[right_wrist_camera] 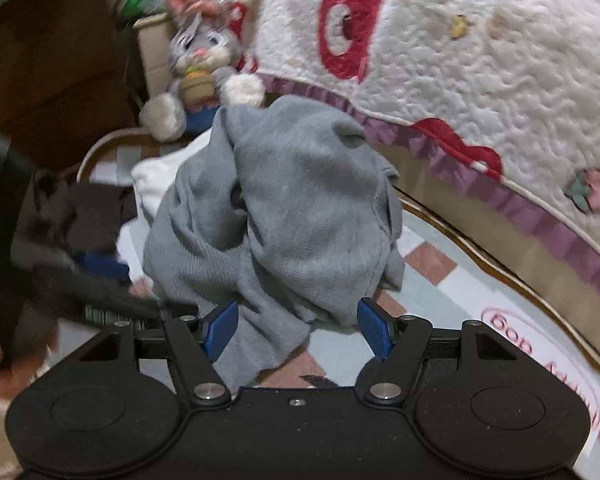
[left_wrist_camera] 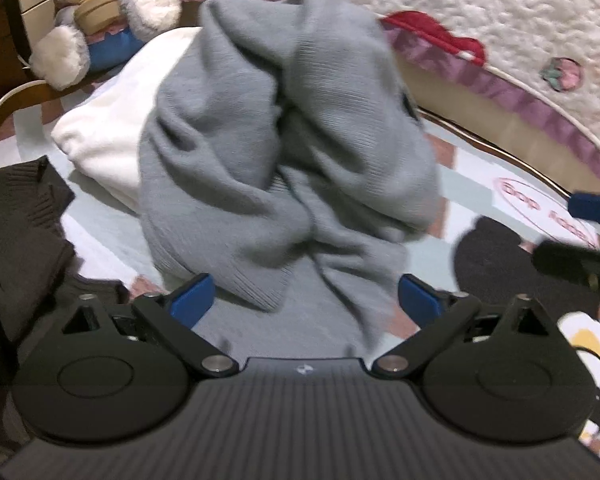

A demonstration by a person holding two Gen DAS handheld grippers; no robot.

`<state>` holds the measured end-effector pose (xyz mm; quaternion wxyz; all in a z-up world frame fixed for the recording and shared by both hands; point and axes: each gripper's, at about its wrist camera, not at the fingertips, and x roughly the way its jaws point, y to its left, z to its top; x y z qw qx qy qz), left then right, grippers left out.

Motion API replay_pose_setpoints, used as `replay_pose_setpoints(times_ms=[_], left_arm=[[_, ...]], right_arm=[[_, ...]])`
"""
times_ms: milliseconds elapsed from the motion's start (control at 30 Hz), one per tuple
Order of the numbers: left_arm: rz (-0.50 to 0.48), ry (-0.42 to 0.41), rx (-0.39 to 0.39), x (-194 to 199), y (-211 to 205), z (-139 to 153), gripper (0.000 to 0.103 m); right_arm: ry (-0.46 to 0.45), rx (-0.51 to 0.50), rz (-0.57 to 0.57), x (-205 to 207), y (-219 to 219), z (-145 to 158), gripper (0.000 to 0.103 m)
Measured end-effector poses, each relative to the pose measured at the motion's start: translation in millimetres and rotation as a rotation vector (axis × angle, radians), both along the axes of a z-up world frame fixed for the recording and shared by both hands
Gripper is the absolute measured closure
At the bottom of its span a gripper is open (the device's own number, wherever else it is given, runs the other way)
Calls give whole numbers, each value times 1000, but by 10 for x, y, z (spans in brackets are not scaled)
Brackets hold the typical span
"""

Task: Fold clothes
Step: 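Grasp the grey sweater with the right gripper and lift it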

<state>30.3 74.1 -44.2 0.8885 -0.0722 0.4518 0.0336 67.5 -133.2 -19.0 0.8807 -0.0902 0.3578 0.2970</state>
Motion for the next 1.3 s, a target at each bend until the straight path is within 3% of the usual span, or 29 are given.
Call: replay_pose_setpoints(times_ms=[67, 100, 133, 167, 200, 233, 333, 400, 467, 500, 667, 900, 1133, 1200, 1233, 1267, 1300], left_arm=[[3, 0, 13, 118, 95, -57, 38], [-10, -14, 35, 170, 118, -88, 43], [-23, -29, 57, 223, 141, -118, 48], [-34, -47, 81, 270, 161, -147, 51], [-37, -75, 113, 289, 172, -176, 53], [-32, -99, 137, 292, 190, -208, 56], [-9, -114, 138, 279, 300, -335, 60], [11, -98, 99, 296, 397, -394, 60], [38, -91, 57, 320, 495, -434, 60], [40, -102, 68, 325, 512, -444, 60], [43, -127, 78, 353, 577, -514, 57], [51, -115, 6, 418, 682, -568, 55], [40, -103, -30, 451, 721, -598, 51], [36, -99, -48, 455, 738, -602, 48], [35, -97, -59, 459, 750, -603, 47], [34, -94, -71, 463, 763, -604, 47], [35, -92, -84, 464, 779, -602, 47]], right_arm=[[-7, -26, 35, 78, 87, -88, 33], [-12, -43, 53, 110, 152, -136, 35], [-17, -61, 71, 141, 216, -185, 51], [-24, -79, 88, 172, 279, -231, 85], [-34, -99, 94, 195, 337, -267, 99], [-45, -118, 99, 219, 395, -302, 101], [-107, -159, 108, 240, 523, -382, 101], [-160, -196, 105, 234, 607, -440, 87], [-175, -234, 118, 256, 691, -524, 42], [-170, -239, 128, 271, 725, -567, 36], [-150, -271, 128, 447, 912, -806, 29], [-154, -272, 35, 886, 999, -1005, 27], [-97, -199, -19, 1121, 987, -1145, 26], [-91, -181, -30, 1139, 987, -1150, 46], [-90, -173, -35, 1135, 985, -1140, 67], [-89, -164, -42, 1128, 980, -1123, 79], [-94, -149, -57, 1102, 956, -1069, 80]])
